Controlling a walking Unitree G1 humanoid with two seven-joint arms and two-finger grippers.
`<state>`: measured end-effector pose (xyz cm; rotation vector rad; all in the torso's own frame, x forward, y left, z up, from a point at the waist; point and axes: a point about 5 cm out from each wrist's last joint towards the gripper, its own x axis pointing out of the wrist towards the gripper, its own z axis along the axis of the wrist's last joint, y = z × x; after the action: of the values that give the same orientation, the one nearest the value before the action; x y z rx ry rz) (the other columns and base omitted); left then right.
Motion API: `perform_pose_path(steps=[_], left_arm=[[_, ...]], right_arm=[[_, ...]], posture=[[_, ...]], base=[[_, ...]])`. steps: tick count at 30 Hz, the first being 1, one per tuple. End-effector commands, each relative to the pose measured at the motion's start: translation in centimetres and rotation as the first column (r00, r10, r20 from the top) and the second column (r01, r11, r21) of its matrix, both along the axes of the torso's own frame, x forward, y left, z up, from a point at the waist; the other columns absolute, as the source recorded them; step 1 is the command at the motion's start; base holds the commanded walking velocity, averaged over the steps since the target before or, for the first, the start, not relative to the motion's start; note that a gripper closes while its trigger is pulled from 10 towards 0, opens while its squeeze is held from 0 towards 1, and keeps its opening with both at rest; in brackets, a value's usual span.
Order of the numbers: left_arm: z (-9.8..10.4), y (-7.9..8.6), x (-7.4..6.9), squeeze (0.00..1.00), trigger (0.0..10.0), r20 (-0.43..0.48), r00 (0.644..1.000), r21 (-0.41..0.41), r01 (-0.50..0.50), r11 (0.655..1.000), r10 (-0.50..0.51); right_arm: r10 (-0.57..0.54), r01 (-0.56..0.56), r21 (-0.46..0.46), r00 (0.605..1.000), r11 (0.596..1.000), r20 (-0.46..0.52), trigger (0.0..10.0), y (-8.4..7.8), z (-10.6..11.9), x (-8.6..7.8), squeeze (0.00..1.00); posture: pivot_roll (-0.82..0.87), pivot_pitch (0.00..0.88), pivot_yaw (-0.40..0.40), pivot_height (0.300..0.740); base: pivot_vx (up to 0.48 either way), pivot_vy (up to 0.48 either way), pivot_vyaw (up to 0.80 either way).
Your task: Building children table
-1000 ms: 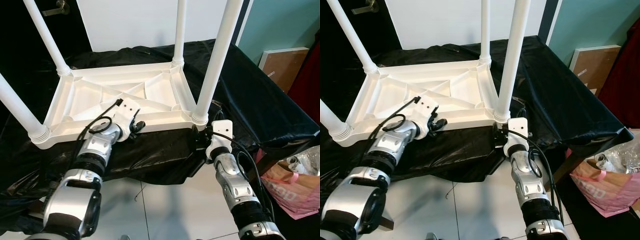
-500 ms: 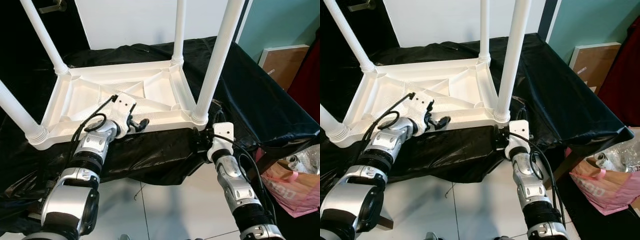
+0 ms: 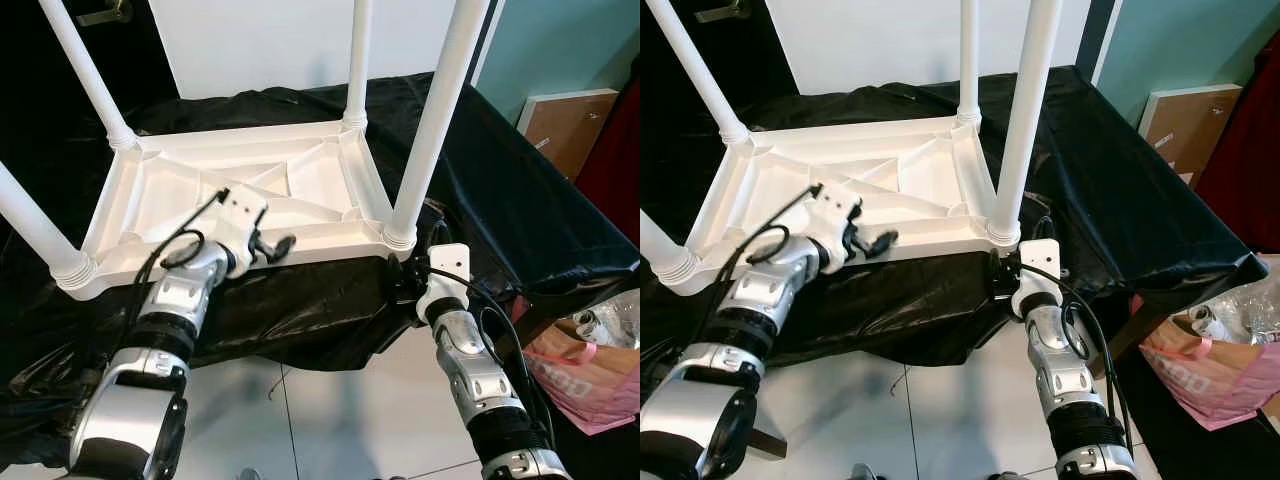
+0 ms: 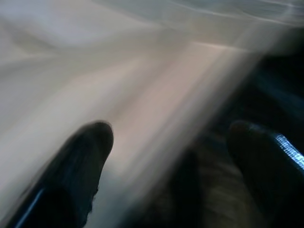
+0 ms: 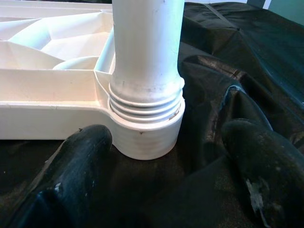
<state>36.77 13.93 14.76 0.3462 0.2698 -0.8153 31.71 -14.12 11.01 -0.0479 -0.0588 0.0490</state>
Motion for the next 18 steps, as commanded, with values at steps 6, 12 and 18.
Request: perform_pose_path(steps=[6,12,18], left_arm=[[-1.4,0.7,0.3,0.0,10.0,-0.048,0.997,0.087,-0.056,0.995,0.06],[-1.7,1.6,1.1,0.0,10.0,-0.018,0.979,0.166,-0.197,0.966,0.202],[-1.8,2.9,1.6,0.0,10.0,-0.011,0.941,0.213,-0.329,0.92,0.339]], right_arm=[[0.001,-0.001,-0.006,1.0,1.0,-0.017,10.0,-0.1,-0.3,-0.1,0.0],[0.0,0.0,-0.004,1.0,1.0,-0.018,10.0,0.0,-0.4,-0.2,0.0],[-0.004,0.004,-0.003,1.0,1.0,-0.016,10.0,0.0,-0.3,-0.2,0.0]], posture=[[-0.06,0.053,0.017,0.74],[-0.07,0.049,0.026,0.74],[-0.08,0.045,0.037,0.74]], base=[[0.0,0.0,0.0],[0.0,0.0,0.0],[0.0,0.0,0.0]])
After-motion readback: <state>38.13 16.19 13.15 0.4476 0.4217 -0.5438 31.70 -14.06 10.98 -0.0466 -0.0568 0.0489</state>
